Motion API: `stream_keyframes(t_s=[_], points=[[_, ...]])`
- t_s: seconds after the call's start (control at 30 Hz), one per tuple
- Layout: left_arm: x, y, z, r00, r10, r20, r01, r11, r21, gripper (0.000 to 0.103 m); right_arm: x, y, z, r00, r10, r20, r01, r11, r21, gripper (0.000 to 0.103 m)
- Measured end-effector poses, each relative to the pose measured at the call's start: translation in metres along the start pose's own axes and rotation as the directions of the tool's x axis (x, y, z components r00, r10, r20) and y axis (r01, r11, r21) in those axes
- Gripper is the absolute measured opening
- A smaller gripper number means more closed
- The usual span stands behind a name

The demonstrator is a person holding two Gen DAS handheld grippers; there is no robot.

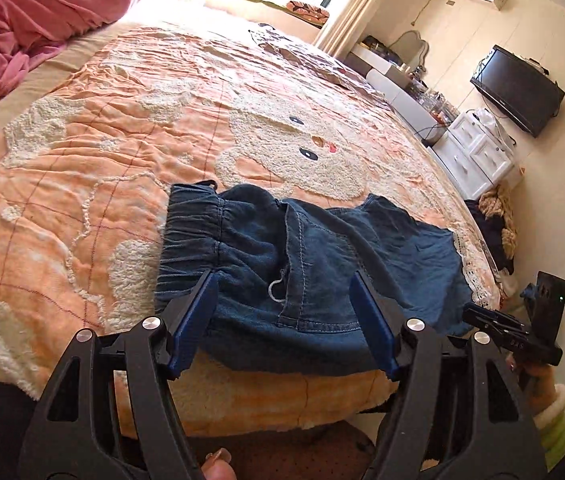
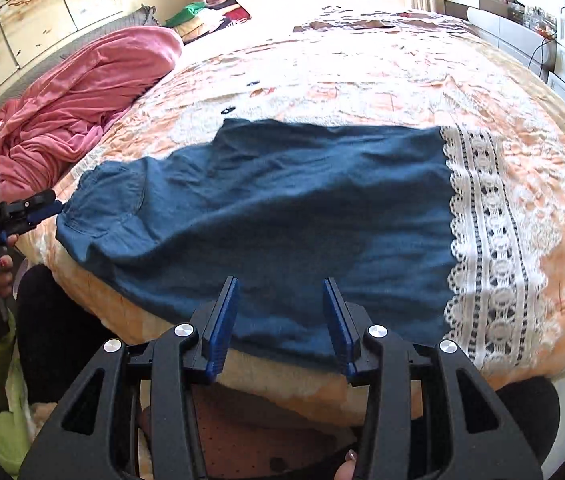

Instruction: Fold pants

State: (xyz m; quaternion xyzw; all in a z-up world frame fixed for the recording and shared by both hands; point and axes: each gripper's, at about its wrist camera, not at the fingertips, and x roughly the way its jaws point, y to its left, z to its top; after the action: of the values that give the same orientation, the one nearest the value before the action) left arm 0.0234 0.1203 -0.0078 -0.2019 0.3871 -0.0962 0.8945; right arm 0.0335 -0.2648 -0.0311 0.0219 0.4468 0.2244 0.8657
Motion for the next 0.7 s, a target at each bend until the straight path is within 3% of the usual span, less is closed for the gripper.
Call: stream_keyframes(t_s=[0.1,0.2,0.3,0.37,0.43,0.63,0.7], points=[[-0.007,0.010,0.005,0.993,0.115,0.030,-0.115,0.993,0.001,0.065,0.007,0.004,0.006,1.000,0.026,-0.005,-0.027,1.000,-0.010,0.041],[0.006,0.020,0.006,0.993,0.115,-0.016,-0.115,0.993,-0.041,0.065,0.021,0.012,0.002,0.998,0.032,-0.056,-0.034,0.998,-0.047,0.041],[0.030,0.019,0.000,0.977,0.205,-0.066,-0.205,0.979,0.007,0.065,0.035,0.021,-0.005,0.994,-0.023,-0.106,0.013,0.996,-0.090,0.042],[0.039,0.023,-0.005,0.956,0.285,-0.066,-0.282,0.958,0.050,0.065,0.033,0.024,-0.010,0.991,-0.054,-0.119,0.038,0.991,-0.129,0.042],[0.041,0.026,-0.009,0.955,0.290,-0.064,-0.286,0.956,0.062,0.065,0.035,0.022,-0.017,0.985,-0.078,-0.156,0.056,0.988,-0.143,0.042],[0.039,0.023,-0.006,0.941,0.338,-0.030,-0.333,0.936,0.115,0.065,0.023,0.020,-0.023,0.989,-0.056,-0.137,0.039,0.992,-0.122,0.042],[0.035,0.023,-0.005,0.951,0.307,-0.042,-0.302,0.949,0.093,0.061,0.014,0.022,-0.021,0.993,-0.028,-0.114,0.014,0.992,-0.122,0.043]])
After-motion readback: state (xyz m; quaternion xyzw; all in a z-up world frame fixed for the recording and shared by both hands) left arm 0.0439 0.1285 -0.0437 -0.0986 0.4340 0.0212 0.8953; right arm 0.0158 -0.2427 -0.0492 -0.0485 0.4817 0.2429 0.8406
